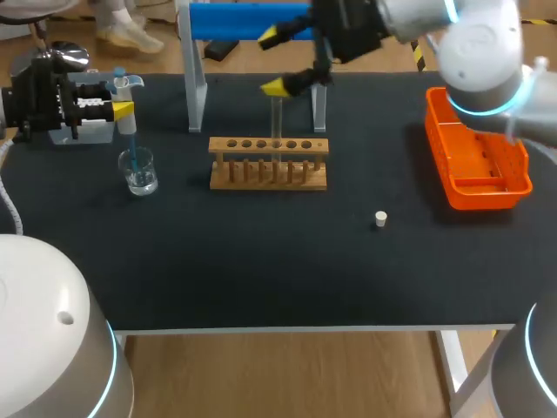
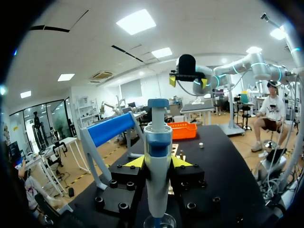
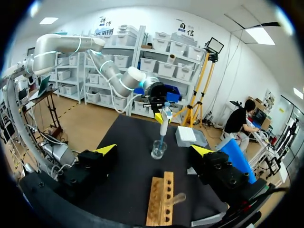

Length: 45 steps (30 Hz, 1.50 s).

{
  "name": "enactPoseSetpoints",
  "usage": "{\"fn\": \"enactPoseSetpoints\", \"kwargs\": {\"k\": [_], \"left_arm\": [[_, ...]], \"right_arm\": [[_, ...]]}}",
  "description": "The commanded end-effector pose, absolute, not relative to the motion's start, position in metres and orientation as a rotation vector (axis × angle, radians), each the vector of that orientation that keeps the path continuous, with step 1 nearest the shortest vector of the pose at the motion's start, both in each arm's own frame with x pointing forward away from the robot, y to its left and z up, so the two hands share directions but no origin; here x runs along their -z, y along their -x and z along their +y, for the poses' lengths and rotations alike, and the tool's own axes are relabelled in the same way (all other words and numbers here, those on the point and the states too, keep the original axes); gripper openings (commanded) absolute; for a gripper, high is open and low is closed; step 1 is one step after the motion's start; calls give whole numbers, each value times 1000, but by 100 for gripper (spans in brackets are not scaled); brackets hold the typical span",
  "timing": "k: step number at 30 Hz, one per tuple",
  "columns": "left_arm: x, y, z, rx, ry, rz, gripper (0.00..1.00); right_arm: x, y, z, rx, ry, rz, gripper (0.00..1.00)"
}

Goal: Invert the test tube, pick up the pipette, mount the tip to pipette, aspirate from beaker and dispense into the tube, eject the tip, return the pipette, and cap with the stopper.

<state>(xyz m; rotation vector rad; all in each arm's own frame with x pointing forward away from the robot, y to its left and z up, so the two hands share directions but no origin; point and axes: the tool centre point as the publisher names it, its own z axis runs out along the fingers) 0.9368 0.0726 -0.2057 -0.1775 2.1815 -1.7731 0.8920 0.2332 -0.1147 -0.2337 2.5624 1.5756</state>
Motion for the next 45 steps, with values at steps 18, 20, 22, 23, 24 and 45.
{"fn": "enactPoseSetpoints", "kwargs": {"k": [18, 20, 22, 23, 24, 45], "left_arm": [[205, -936, 73, 1770, 179, 2181, 0], [205, -936, 73, 1770, 179, 2181, 0], [205, -936, 73, 1770, 179, 2181, 0], [205, -936, 73, 1770, 179, 2181, 0], [205, -936, 73, 1770, 179, 2181, 0], [205, -936, 73, 1770, 179, 2181, 0]], "right_arm": [[172, -909, 132, -1657, 209, 2547, 100], [181, -916, 134, -1658, 218, 2552, 100], [191, -923, 138, -1659, 240, 2561, 100], [195, -925, 140, -1656, 257, 2564, 100], [200, -928, 142, -1653, 281, 2563, 100], [260, -972, 186, -1669, 355, 2621, 100]]}}
